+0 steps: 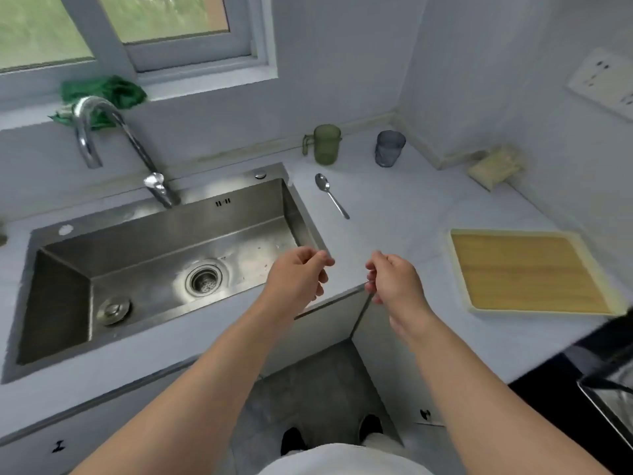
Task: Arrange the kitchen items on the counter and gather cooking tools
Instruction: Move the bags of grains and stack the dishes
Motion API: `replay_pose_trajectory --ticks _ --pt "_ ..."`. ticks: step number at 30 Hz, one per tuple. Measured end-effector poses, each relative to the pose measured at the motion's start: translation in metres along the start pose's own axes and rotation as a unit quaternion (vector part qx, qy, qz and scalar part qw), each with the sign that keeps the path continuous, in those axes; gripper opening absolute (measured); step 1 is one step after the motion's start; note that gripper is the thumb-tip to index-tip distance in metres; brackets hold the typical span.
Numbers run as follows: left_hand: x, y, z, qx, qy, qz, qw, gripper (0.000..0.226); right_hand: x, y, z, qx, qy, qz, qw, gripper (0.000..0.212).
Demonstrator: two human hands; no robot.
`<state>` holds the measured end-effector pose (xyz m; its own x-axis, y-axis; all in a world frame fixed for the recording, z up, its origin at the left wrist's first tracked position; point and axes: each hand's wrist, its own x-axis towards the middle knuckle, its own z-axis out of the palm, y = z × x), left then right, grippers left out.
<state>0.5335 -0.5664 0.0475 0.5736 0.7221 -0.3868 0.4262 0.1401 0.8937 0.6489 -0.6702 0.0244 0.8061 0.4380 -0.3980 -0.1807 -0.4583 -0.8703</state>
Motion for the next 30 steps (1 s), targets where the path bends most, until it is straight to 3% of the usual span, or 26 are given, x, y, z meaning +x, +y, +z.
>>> replay_pose_trajectory --ticks 5,9,14,17,22,30 --pt "0.036 0.023 0.053 0.030 -0.069 0.008 0.997 0.022 0.045 0.024 -0.066 0.074 0.101 0.083 0.989 0.022" --pt "0.070 0.042 0.104 0.053 -0.105 0.013 0.993 0.022 0.107 0.027 -0.111 0.128 0.152 0.097 0.975 0.018" --pt "0.120 0.068 0.159 0.091 -0.105 0.015 0.990 0.023 0.217 -0.003 -0.164 0.166 0.189 0.093 0.963 0.024" --pt "0.151 0.081 0.187 0.109 -0.090 0.021 0.990 0.025 0.298 -0.017 -0.191 0.187 0.222 0.106 0.951 0.017" --pt "0.185 0.078 0.221 0.142 -0.101 0.009 0.985 0.025 0.411 -0.009 -0.229 0.148 0.270 0.157 0.938 0.065" --pt "0.216 0.056 0.227 0.117 -0.079 -0.060 0.988 0.024 0.504 -0.008 -0.244 0.131 0.245 0.155 0.948 0.085"
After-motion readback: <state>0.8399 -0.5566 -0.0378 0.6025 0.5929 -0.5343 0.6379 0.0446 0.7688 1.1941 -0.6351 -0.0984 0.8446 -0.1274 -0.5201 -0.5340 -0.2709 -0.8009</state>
